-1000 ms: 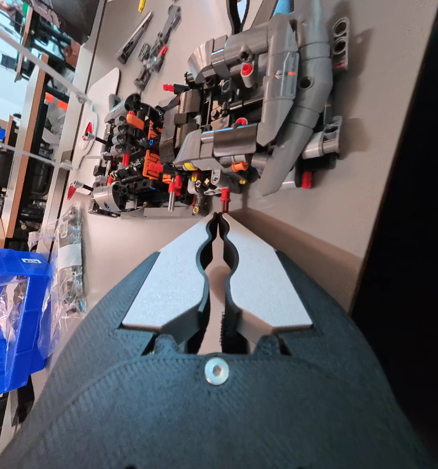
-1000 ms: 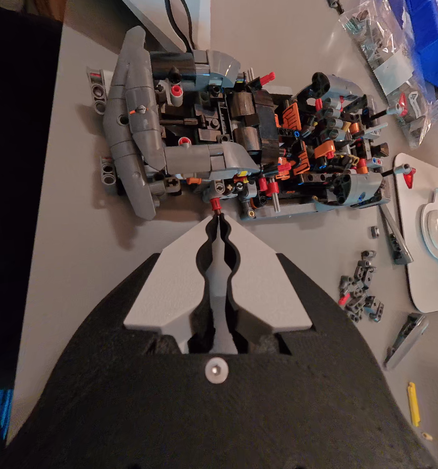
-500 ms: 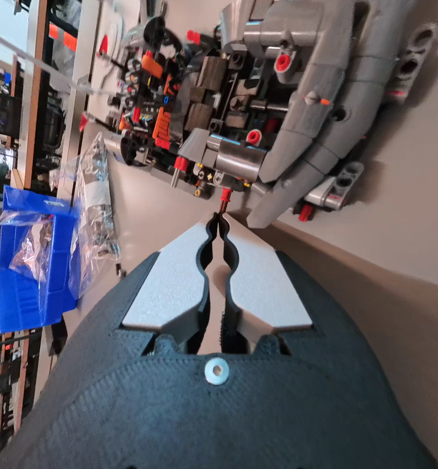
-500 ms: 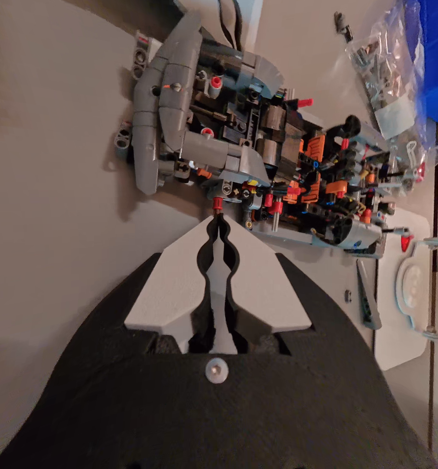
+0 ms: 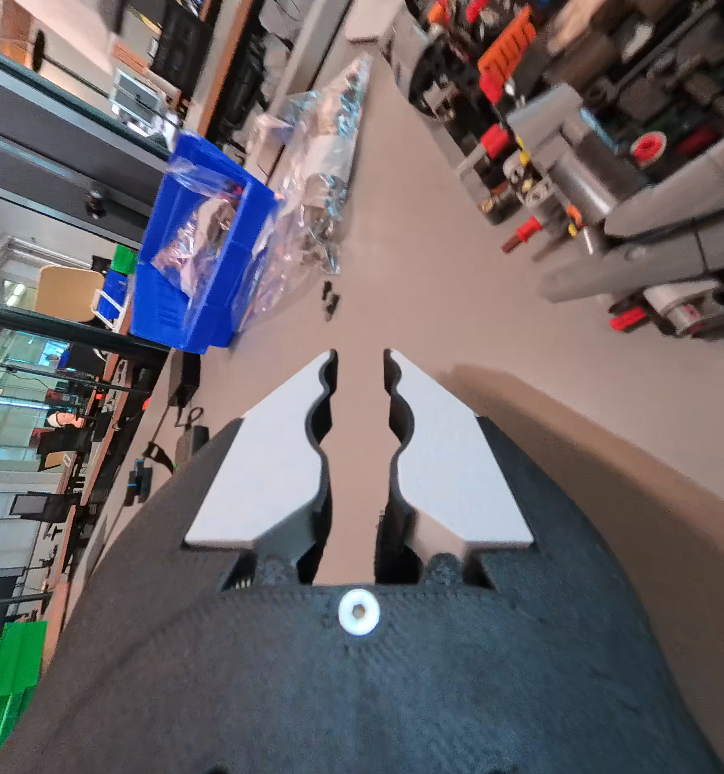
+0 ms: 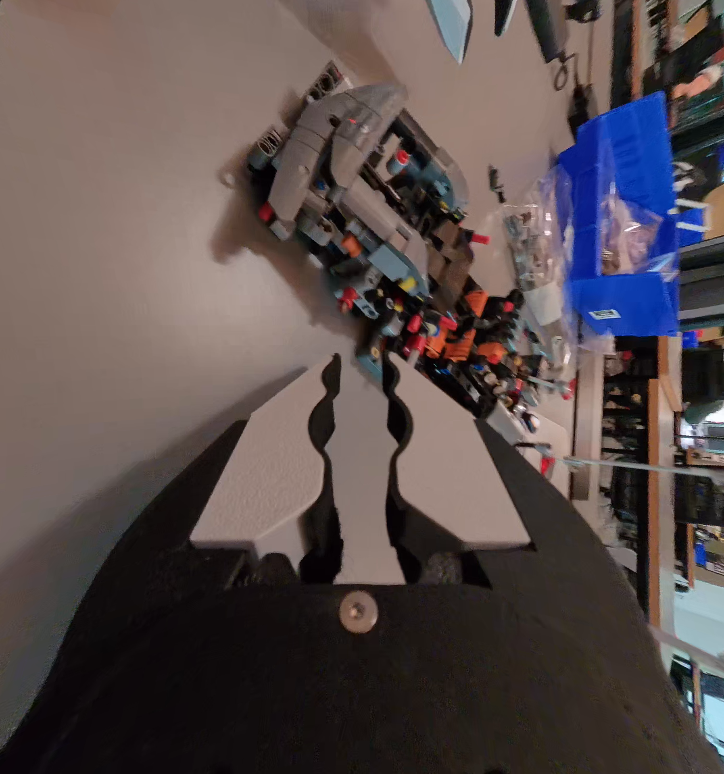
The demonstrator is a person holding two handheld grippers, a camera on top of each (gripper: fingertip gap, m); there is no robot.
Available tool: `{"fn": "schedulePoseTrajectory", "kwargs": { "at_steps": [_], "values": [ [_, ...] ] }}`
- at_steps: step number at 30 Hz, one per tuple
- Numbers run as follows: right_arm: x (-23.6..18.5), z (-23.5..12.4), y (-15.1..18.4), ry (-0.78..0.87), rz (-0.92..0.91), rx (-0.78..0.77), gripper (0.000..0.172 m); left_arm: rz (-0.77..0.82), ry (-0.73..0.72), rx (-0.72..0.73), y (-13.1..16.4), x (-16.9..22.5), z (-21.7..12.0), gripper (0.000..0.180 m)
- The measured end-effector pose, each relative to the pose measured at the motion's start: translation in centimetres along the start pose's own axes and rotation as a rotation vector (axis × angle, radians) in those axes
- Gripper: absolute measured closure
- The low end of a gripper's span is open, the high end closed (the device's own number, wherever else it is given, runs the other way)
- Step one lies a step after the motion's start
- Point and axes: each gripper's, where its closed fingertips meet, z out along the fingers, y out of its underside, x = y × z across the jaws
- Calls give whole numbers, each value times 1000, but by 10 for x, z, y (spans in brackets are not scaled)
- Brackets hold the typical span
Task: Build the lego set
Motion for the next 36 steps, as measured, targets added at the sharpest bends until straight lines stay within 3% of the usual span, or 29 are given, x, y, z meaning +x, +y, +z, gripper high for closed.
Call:
{"fn": "schedulePoseTrajectory", "kwargs": {
  "at_steps": [1,3,5,7,11,16,20,24,29,30,32,36],
  "values": [
    [5,-7,3,29,-5,10,144,-16,-12,35,-9,-4,-3,156],
    [17,-20,12,122,-44,16,124,-76,-41,193,-48,-13,-14,147],
    [24,-29,22,198,-99,30,121,-98,32,368,-97,-5,-28,143],
    [26,-33,35,214,-114,19,120,-22,54,435,-135,4,-33,139],
    [53,-54,59,307,-111,-46,123,196,33,479,-196,18,-24,139],
    [139,-109,117,486,-74,-157,132,373,26,519,-265,20,12,144],
    [219,-148,167,581,-33,-203,141,428,3,568,-332,1,43,147],
    [277,-169,190,596,-44,-154,145,399,19,573,-387,-27,85,147],
    [303,-148,227,475,-135,-238,148,308,121,529,-414,-43,143,161],
    [299,-140,233,420,-144,-259,147,304,160,520,-413,-40,150,170],
    [297,-130,243,365,-147,-296,148,276,211,523,-413,-36,159,170],
    [300,-122,246,367,-182,-300,165,308,190,487,-402,-38,182,169]
  ]
}}
